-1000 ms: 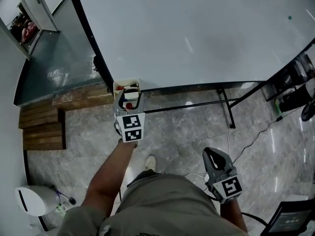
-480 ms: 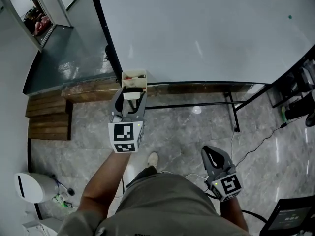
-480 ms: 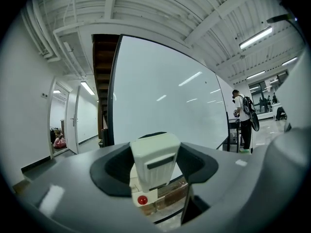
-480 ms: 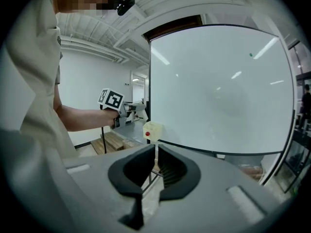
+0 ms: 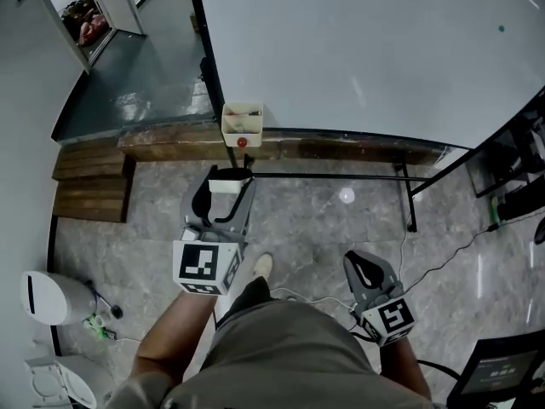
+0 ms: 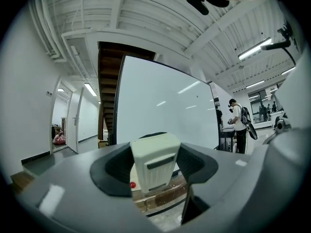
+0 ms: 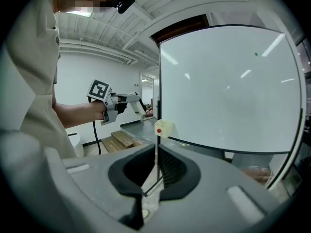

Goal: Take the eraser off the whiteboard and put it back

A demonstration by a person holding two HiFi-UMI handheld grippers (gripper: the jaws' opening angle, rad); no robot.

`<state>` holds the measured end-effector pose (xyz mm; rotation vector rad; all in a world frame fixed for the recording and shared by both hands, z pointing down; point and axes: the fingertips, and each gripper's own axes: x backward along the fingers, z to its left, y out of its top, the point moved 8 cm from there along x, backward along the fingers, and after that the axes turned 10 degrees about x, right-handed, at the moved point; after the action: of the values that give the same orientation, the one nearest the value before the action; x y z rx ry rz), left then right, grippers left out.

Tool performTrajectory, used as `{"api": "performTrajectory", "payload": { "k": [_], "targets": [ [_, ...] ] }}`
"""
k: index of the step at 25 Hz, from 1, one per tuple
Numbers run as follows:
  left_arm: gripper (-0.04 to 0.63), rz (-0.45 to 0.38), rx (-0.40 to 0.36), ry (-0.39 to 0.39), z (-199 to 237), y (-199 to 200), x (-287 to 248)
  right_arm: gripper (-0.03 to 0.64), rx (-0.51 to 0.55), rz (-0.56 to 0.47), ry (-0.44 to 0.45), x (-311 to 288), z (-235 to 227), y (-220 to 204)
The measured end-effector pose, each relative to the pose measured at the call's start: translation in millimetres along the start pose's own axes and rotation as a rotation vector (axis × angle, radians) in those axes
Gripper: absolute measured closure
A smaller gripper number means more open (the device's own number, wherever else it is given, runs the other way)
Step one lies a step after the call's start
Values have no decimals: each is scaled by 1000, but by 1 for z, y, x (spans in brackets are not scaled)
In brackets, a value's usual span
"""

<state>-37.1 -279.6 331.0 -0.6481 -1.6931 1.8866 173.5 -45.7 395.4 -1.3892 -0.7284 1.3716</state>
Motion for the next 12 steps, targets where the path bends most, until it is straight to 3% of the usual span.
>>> {"api": "performTrajectory", "payload": {
  "k": [4, 12],
  "targets": [
    [322, -22, 37, 19, -12, 5, 31, 606, 26, -14, 42, 10, 7, -5],
    [322, -23, 23, 33, -32, 8, 65, 606, 37, -5, 88, 26, 19, -9]
  ]
}}
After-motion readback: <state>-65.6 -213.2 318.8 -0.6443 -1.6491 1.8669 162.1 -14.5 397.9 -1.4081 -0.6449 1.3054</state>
